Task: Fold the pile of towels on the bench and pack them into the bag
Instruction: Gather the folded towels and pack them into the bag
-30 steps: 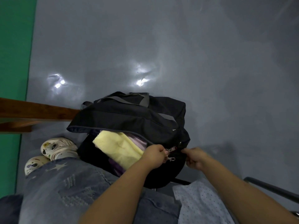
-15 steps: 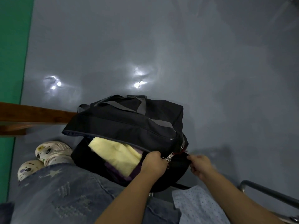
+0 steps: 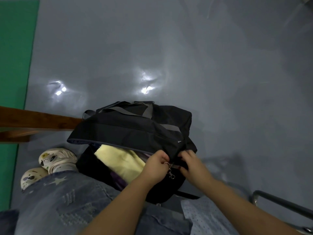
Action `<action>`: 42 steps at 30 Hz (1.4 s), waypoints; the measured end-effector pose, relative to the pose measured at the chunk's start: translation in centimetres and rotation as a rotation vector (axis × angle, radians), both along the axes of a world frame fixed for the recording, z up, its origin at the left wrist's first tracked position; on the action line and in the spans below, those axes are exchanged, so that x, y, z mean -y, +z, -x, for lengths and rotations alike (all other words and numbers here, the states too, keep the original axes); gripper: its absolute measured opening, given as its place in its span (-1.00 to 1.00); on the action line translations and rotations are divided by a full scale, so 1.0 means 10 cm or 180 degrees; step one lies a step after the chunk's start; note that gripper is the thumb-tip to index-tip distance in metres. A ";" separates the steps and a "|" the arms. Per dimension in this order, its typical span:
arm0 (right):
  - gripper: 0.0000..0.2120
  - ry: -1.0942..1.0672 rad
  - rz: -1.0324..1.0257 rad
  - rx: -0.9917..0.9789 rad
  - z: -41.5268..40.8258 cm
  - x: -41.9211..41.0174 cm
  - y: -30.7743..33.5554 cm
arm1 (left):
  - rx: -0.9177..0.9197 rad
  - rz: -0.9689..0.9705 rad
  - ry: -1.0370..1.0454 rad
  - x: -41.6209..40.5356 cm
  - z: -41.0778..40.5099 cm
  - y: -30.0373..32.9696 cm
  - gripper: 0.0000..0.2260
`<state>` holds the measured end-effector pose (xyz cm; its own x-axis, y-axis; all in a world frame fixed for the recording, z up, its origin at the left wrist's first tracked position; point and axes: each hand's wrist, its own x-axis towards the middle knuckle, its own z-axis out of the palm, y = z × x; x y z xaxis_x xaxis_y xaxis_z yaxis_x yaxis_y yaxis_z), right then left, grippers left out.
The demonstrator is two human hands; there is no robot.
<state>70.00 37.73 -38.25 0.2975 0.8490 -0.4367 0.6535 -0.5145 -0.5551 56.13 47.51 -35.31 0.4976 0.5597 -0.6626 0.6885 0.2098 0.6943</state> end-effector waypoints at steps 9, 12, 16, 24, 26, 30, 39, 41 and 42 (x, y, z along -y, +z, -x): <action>-0.83 -0.0103 -0.1026 -0.0197 0.13 0.17 0.23 | 0.0665 0.0856 0.0040 0.03 0.03 -0.04 -0.67; -0.76 -0.0055 -0.0927 -0.0457 0.23 0.05 0.34 | 0.0723 0.0630 -0.0408 0.07 0.01 -0.08 -0.75; -0.87 -0.0285 -0.0845 -0.0623 0.27 -0.01 0.38 | 0.0590 0.0182 -0.0573 0.10 0.00 -0.06 -0.92; -0.62 0.0229 -0.0640 0.0131 -0.01 0.16 0.14 | 0.0638 0.0704 0.0238 0.07 -0.02 -0.07 -0.78; -0.66 0.0330 -0.0493 0.0161 -0.01 0.09 0.07 | 0.0678 0.0807 0.0368 0.04 0.02 -0.07 -0.80; -0.71 0.0537 -0.0222 0.0204 0.01 -0.03 0.02 | 0.0778 0.1056 0.0635 0.02 0.07 -0.08 -0.79; -0.86 0.0757 0.0042 0.0424 -0.19 0.02 0.21 | 0.0179 -0.0256 -0.0115 0.06 -0.07 -0.07 -0.89; -0.81 0.0728 -0.0107 0.0516 -0.20 0.14 0.19 | 0.0140 -0.0522 -0.0271 0.08 -0.10 -0.04 -0.93; -0.78 0.0704 -0.0101 0.0543 -0.20 0.20 0.17 | 0.0127 -0.0587 -0.0340 0.09 -0.11 -0.05 -0.92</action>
<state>72.00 35.76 -36.57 0.1702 0.9139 -0.3684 0.8335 -0.3330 -0.4409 57.22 46.64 -35.83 0.5845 0.6123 -0.5324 0.6711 0.0039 0.7414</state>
